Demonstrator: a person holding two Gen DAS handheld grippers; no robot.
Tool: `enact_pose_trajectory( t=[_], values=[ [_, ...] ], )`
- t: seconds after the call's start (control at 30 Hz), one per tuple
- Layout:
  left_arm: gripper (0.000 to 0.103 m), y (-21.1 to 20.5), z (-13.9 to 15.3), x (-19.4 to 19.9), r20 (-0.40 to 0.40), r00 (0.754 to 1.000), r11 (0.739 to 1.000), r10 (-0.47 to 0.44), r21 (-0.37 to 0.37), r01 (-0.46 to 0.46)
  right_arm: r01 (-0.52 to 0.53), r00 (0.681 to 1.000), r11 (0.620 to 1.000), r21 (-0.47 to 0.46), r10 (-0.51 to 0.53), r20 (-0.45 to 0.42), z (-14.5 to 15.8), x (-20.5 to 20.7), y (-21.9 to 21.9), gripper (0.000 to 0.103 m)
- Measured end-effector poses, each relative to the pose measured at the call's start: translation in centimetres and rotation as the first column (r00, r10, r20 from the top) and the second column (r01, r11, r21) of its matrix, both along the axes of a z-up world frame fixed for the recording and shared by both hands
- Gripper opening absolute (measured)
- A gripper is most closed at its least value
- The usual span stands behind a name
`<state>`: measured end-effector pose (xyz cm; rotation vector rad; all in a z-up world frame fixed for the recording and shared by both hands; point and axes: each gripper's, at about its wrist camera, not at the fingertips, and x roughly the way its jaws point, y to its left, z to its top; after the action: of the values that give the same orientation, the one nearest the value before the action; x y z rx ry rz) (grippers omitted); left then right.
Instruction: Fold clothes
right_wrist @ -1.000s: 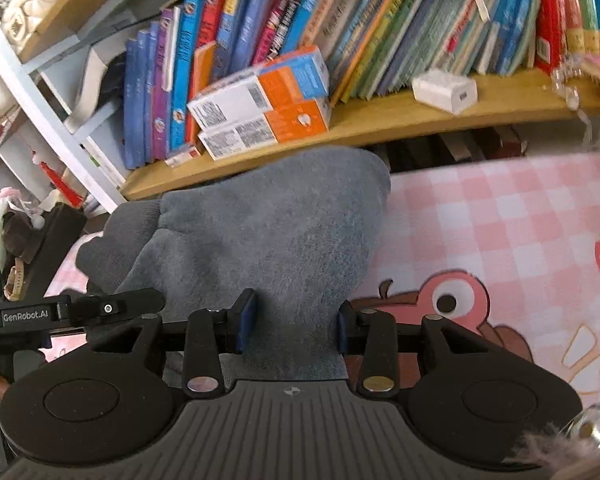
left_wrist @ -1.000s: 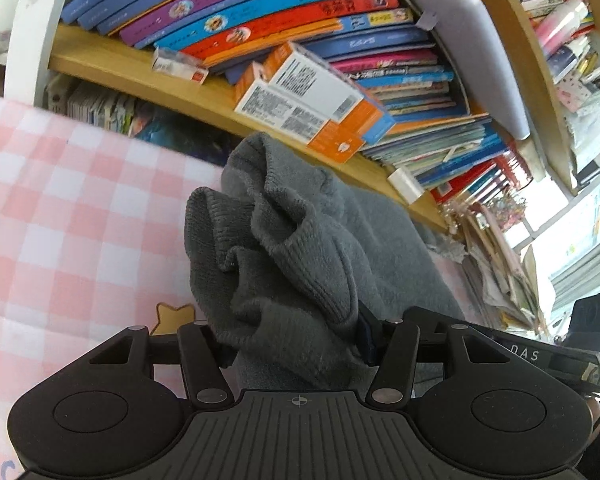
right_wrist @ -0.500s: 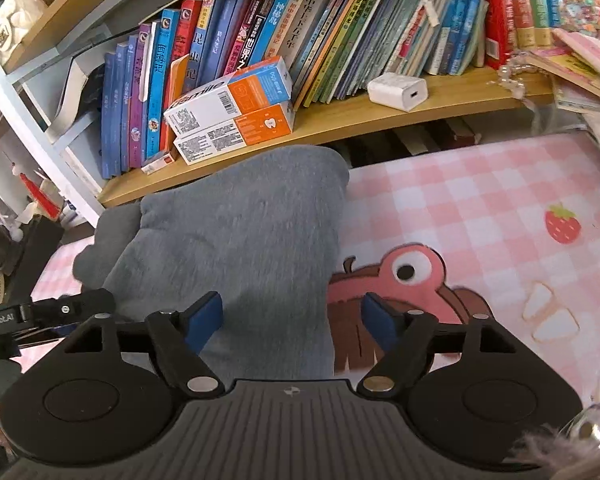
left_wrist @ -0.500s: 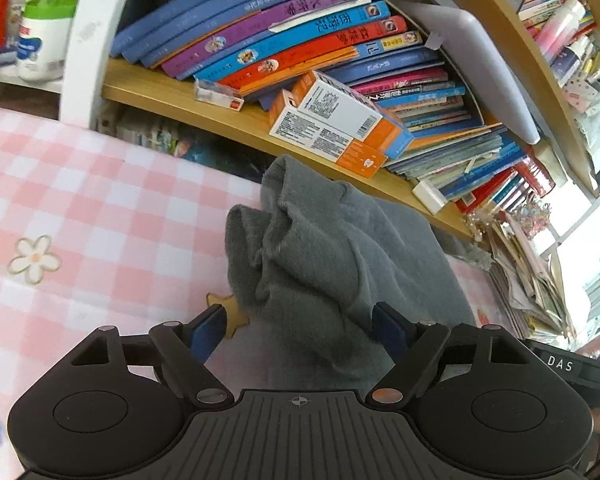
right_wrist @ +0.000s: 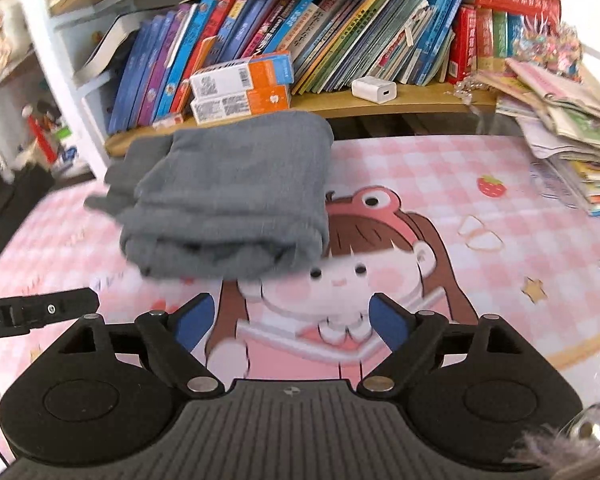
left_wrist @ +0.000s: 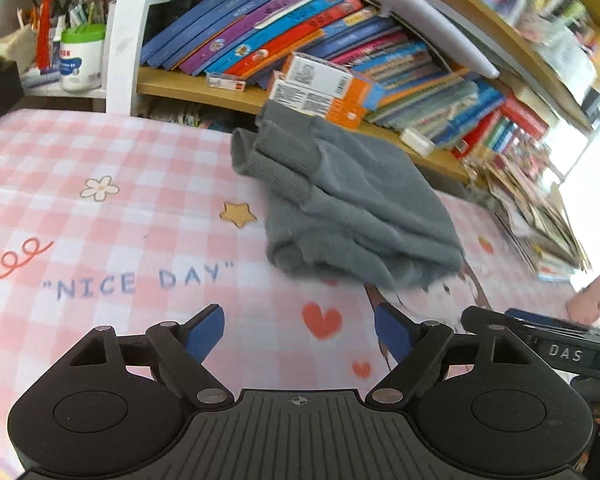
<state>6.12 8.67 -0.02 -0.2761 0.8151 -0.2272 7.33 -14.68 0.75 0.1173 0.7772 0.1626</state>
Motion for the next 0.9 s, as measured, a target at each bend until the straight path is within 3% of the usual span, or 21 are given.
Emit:
enact_pose_trajectory(
  t=[0.43,0.9],
  values=[
    [0.094,-1.1,1.1,-4.5,0.111,0.994,0.988,0.026,0.150,-0.043,0.020,0.999,0.994,-0.104,-0.015,0.049,0.0,-5.1,1.5,0.094],
    [0.102,-1.4,1.1,-6.1,0.119,0.992,0.973,0.039,0.222,-0.065,0.020,0.999,0.994,-0.109,-0.015,0.042,0.0,-6.5,1.6,0.100]
  ],
)
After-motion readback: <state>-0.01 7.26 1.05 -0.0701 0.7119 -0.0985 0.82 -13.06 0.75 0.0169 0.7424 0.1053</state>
